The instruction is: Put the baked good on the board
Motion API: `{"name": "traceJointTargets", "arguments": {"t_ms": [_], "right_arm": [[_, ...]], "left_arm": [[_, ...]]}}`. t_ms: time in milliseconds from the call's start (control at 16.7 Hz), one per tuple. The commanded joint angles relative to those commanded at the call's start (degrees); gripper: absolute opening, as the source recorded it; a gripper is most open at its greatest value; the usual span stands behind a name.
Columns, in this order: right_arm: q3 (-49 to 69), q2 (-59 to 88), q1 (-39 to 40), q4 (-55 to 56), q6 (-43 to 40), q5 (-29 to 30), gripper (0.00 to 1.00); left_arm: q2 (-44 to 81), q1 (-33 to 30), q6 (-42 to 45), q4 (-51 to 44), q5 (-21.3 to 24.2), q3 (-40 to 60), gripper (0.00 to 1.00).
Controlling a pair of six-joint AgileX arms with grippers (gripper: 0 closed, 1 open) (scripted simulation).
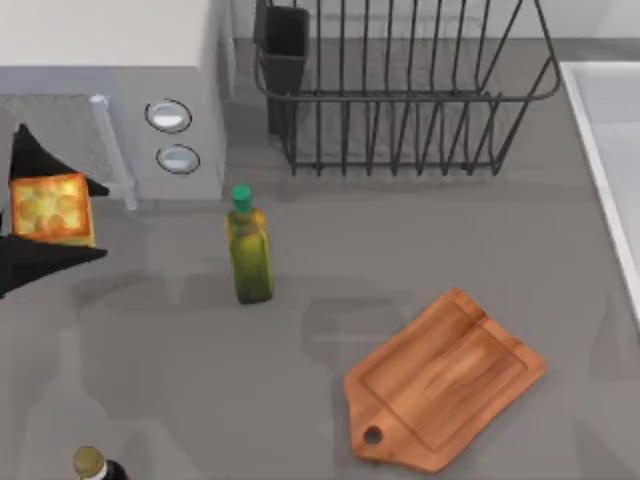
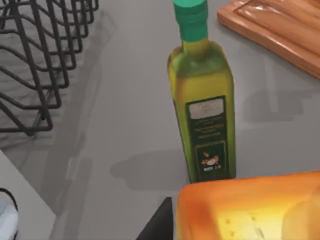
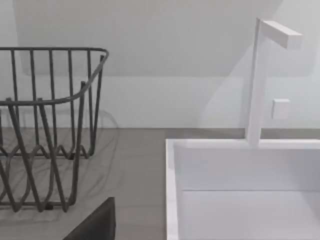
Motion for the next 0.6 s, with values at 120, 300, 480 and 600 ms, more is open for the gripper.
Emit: {"name": "traceJointTargets", "arguments": {"t_ms": [120,300,480,600], "right_arm": [[0.0,0.0,0.0,0.0,0.0,0.0,1.00],[0.0,0.0,0.0,0.0,0.0,0.0,1.00],[0.0,0.0,0.0,0.0,0.0,0.0,1.00],[0.0,0.0,0.0,0.0,0.0,0.0,1.00]], "left_arm": [[-4.0,-10.4,-3.1,4.3,-2.9,0.1,0.00],[-9.4,-26.4,-9.5,12.2,-8.6,0.9,0.00],[-13.1,-41.7,-18.4,21.3,-17.0,1.5,0.00],[-14.2,-51.1,-25.9,27.8,-24.1,1.5,0.00]]}}
